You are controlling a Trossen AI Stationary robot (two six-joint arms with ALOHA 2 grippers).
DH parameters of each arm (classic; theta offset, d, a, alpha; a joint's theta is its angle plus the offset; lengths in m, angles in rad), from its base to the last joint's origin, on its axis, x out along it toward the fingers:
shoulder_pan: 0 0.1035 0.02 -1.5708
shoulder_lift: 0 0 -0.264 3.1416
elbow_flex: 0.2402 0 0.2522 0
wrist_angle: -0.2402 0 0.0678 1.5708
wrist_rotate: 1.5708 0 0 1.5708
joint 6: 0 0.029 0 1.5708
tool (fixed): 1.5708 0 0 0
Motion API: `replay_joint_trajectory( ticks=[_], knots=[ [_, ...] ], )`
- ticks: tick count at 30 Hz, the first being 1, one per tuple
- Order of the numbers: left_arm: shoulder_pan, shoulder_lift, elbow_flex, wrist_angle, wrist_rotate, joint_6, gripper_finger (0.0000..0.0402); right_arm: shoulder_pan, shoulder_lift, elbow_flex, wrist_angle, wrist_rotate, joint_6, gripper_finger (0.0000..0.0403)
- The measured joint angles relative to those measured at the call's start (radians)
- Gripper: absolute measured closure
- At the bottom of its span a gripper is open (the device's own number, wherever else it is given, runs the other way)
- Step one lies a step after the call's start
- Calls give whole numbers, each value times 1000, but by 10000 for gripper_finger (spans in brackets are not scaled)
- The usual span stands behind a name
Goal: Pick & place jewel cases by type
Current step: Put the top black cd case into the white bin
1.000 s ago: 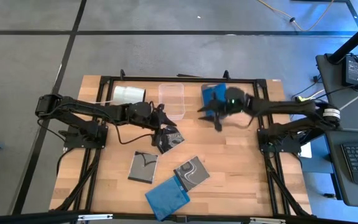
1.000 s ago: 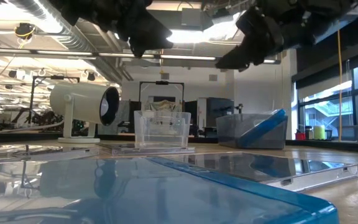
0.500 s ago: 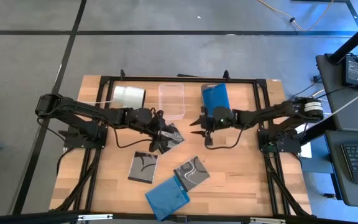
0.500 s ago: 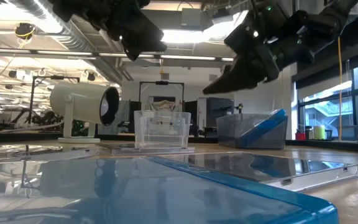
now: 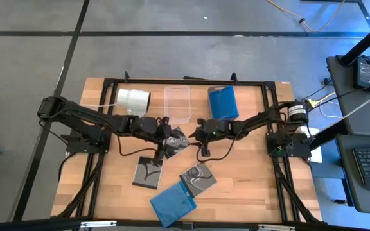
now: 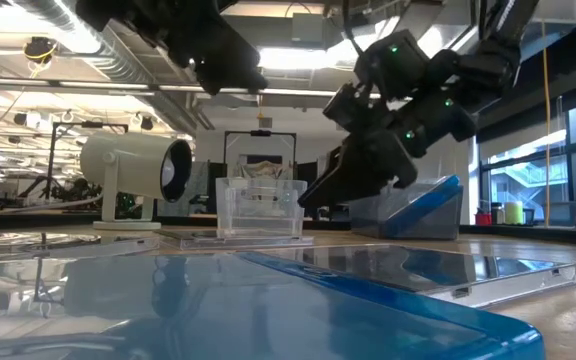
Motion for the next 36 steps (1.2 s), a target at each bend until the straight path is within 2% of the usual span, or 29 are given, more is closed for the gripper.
replay_joint_trajectory(
  ticks=[4, 7, 11, 15, 19, 25, 31, 36],
  knots=[
    [-17, 31, 0, -6, -6, 1, 175, 0, 25, 10, -1, 0, 6, 235],
    [-17, 48, -1, -50, -79, -63, 177, 0, 34, 10, -15, 0, 19, 235],
    [-5, 48, -1, -186, -204, -145, 177, 0, 40, 10, -33, 0, 26, 235],
    [-6, 48, -1, -369, -225, -103, 178, 0, 40, 10, -70, 0, 28, 235],
    [7, 63, -1, -486, -248, -145, 178, 0, 40, 10, -86, 0, 29, 235],
    [36, 102, 1, -529, -234, -132, 178, 0, 40, 10, -89, 0, 29, 235],
    [66, 157, 1, -608, -153, -137, 178, 0, 40, 10, -101, 0, 29, 235],
    [80, 227, 1, -602, -145, -102, 178, 0, 40, 10, -101, 0, 29, 235]
  ],
)
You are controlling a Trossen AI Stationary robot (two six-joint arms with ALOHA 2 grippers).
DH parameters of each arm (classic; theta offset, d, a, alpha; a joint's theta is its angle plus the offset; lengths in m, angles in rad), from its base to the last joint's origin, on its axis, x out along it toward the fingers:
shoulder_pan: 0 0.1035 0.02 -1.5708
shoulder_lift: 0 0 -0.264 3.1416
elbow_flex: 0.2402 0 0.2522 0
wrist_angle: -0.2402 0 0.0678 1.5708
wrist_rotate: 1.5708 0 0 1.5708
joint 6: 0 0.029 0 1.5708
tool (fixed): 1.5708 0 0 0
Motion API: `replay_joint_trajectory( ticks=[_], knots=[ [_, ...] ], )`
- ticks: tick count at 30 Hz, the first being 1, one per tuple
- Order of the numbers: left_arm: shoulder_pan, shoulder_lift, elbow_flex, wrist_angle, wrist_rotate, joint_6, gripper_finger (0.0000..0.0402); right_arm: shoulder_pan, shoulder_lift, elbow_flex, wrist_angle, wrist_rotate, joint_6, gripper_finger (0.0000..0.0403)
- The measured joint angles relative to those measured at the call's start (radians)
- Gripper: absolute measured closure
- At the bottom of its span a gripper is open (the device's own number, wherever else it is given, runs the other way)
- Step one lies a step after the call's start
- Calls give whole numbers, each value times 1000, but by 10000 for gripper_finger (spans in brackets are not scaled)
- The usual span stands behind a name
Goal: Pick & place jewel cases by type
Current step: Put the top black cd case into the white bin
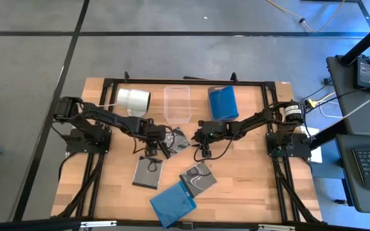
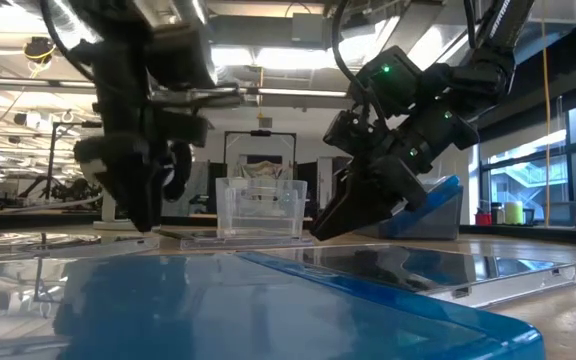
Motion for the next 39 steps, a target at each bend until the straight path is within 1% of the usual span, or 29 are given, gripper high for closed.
replay_joint_trajectory(
  ticks=[5, 8, 14, 19, 25, 30, 39],
  knots=[
    [22, 62, 5, 3, 36, -1, 178, 0, 0, 0, -13, -13, 0, 235],
    [37, 76, 6, -1, 62, 1, 178, 0, 0, 0, -29, -35, -1, 235],
    [45, 72, 2, 32, 70, 37, 178, 0, 0, 0, -46, -35, -3, 235],
    [45, 76, 0, 107, 70, 94, 178, 0, 0, 0, -49, -36, 1, 235],
    [46, 80, -3, 186, 92, 103, 178, 0, 0, 0, -50, -36, 7, 235],
    [45, 80, -3, 202, 95, 103, 178, 0, -1, 0, -56, -35, 40, 235],
    [37, 76, -3, 209, 95, 107, 178, 0, -2, 0, -62, -20, 43, 235]
  ],
)
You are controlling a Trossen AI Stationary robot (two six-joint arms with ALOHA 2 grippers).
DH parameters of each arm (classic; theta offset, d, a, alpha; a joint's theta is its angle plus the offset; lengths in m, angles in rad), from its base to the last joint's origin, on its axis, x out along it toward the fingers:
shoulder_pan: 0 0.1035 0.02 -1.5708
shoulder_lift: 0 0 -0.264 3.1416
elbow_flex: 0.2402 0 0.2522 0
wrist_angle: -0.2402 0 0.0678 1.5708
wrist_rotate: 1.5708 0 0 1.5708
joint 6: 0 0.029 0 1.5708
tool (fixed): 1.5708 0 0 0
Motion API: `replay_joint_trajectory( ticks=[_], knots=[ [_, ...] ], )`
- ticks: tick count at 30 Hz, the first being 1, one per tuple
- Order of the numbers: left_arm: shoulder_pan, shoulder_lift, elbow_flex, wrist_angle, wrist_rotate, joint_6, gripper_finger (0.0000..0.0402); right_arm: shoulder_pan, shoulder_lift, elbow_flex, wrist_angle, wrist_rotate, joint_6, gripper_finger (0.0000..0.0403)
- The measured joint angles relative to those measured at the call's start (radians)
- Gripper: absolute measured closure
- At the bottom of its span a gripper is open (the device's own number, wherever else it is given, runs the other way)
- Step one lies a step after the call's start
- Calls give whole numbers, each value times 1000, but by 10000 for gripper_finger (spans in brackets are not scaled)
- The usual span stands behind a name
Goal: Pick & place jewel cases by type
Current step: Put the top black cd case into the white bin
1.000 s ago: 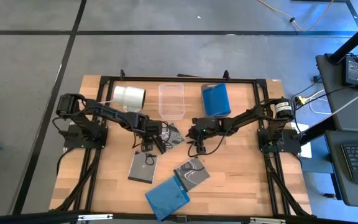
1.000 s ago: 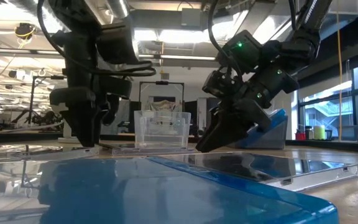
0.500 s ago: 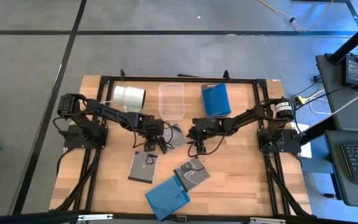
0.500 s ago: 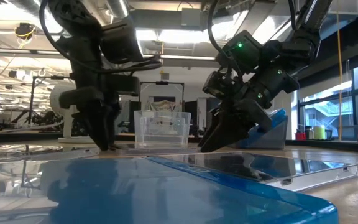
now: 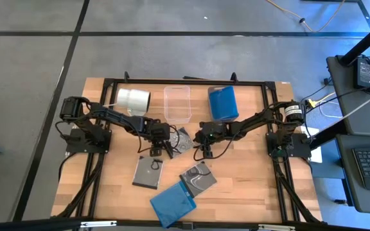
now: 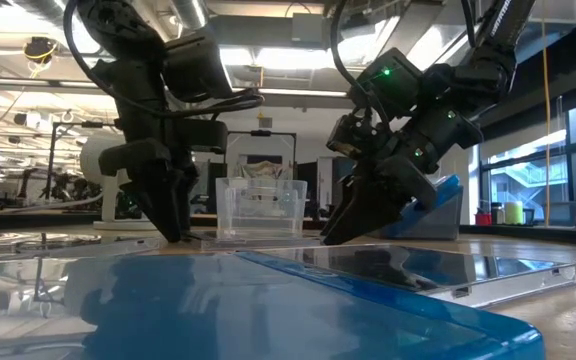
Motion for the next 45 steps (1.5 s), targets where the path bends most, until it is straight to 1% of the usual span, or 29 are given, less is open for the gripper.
replay_joint_trajectory(
  ticks=[10, 20, 30, 38, 45],
  knots=[
    [-3, -37, -3, 7, 29, -8, 178, 0, -1, 0, -10, 1, -2, 235],
    [-7, -96, -3, -5, 29, -7, 178, 0, -1, 0, -15, 1, -2, 235],
    [-29, -182, 1, -4, 15, -4, 178, 0, -1, -1, -17, 1, -3, 235],
    [-37, -248, 6, 30, 15, -14, 178, -1, 0, -1, -17, 1, -3, 235],
    [-37, -268, 8, 75, 5, -12, 178, -1, 1, -1, -17, 2, -6, 235]
  ],
)
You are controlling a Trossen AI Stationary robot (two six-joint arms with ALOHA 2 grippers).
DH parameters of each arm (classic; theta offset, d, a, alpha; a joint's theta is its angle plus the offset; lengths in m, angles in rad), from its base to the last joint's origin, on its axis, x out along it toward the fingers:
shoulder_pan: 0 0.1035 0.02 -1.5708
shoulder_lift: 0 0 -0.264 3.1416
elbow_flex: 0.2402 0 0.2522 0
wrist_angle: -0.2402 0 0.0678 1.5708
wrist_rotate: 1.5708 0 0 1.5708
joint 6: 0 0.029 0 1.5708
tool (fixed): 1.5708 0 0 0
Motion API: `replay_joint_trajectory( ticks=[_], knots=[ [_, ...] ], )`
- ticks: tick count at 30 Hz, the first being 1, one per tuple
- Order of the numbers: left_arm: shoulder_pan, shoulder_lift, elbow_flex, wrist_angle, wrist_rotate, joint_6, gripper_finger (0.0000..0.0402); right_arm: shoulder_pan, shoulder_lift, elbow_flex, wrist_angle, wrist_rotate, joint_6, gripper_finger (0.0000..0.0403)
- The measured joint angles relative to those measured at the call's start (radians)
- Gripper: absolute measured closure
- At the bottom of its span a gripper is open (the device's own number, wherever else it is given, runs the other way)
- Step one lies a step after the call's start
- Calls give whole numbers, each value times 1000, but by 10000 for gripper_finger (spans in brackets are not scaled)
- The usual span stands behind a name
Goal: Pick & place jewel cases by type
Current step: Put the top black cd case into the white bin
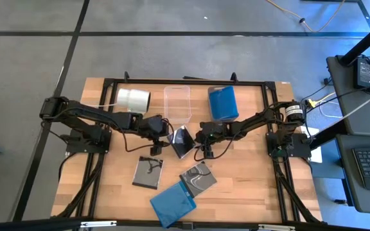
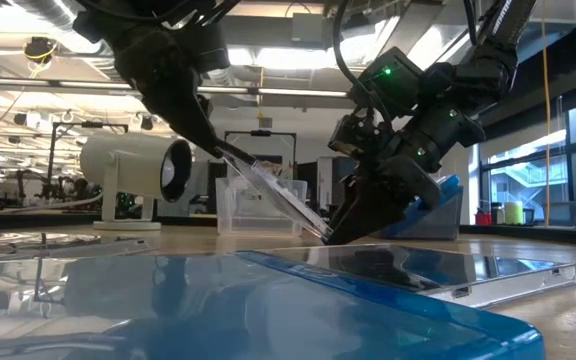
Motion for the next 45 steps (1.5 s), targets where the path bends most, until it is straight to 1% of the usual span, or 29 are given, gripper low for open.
replay_joint_trajectory(
  ticks=[10, 15, 21, 25, 28, 32, 39, 42, 45],
  knots=[
    [-2, 4, 0, 19, -30, 17, 178, 0, 0, 0, 0, 0, -14, 235],
    [-7, 4, 0, 94, -41, 23, 178, 0, 0, 0, 0, 0, -16, 235],
    [-12, 6, 0, 190, -51, 136, 178, 0, 1, 0, 2, 2, -17, 235],
    [-12, 18, -7, 174, -79, 224, 178, 0, 2, 2, 8, 5, -20, 236],
    [-12, 27, -4, 183, -104, 247, 178, 0, 2, 2, 7, 5, -20, 236],
    [-12, 69, -5, 185, -144, 271, 178, 0, 2, 2, 6, 4, -20, 235],
    [-14, 164, -5, 198, -142, 361, 178, 0, 2, 2, 5, 3, -20, 235],
    [-19, 175, -5, 197, -145, 381, 183, 0, 2, 1, 4, 3, -20, 235],
    [-24, 170, -5, 197, -146, 375, 197, 0, 2, 1, 5, 3, -20, 235]
  ],
)
